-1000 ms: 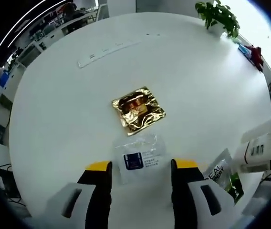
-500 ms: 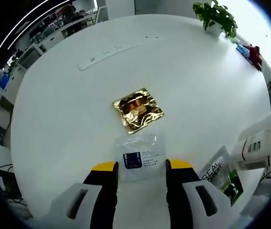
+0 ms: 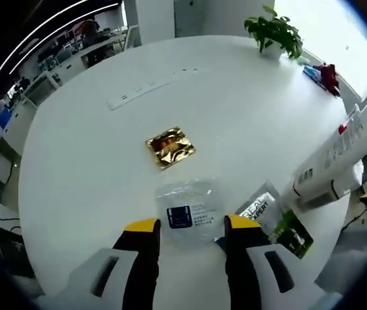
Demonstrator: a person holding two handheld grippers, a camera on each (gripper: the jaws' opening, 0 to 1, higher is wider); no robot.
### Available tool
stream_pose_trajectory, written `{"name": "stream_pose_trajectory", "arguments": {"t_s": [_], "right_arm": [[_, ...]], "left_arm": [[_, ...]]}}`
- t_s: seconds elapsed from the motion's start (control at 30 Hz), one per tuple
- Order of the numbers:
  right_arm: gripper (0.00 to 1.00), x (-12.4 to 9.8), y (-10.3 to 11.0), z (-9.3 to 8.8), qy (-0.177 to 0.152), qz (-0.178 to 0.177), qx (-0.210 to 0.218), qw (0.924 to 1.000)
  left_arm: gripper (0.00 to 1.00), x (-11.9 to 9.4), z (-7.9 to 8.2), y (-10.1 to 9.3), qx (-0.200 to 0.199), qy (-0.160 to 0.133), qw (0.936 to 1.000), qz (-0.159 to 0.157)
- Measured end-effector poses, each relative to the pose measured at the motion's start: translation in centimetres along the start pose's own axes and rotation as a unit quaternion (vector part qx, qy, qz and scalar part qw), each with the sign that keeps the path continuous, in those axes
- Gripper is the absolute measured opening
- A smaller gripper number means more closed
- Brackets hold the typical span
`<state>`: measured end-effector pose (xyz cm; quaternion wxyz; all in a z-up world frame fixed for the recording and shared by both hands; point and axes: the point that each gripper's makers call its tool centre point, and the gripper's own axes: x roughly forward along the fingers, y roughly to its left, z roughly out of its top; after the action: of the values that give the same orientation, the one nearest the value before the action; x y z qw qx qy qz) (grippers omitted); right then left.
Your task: Arrange the skincare products in the storage area until every visible bottle or jar stands upright without overlapping.
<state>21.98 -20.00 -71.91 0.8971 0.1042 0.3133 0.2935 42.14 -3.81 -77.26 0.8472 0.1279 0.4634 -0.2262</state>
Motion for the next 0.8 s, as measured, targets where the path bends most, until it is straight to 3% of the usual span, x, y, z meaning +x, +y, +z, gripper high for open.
{"name": "stream_pose_trajectory", "arguments": {"t_s": [0.27, 0.43, 0.6, 0.7, 0.8], "right_arm": [[0.98, 0.1, 0.5, 0.1, 0.0, 0.01, -0.004, 0.9999], [0.99, 0.1, 1.0, 0.7, -0.004, 0.026, 0.017, 0.9995], [0.96, 0.2, 1.8, 2.6, -0.026, 0.046, 0.038, 0.9978], [0.93, 0.5, 2.0, 4.6, -0.058, 0.066, 0.07, 0.9937], [0.89, 0.7, 2.4, 5.6, -0.064, 0.077, 0.073, 0.9923]], "left_arm": [[0.4, -2.3, -1.4, -1.5, 0.014, -0.023, 0.9996, -0.01], [0.4, -4.8, -1.7, -2.7, 0.014, -0.048, 0.9986, -0.016], [0.4, -7.4, -1.8, -4.1, 0.018, -0.07, 0.9972, -0.02], [0.4, -8.4, -2.4, -4.9, 0.022, -0.079, 0.9964, -0.022], [0.4, -9.7, -2.7, -5.9, 0.025, -0.095, 0.9949, -0.025]]}}
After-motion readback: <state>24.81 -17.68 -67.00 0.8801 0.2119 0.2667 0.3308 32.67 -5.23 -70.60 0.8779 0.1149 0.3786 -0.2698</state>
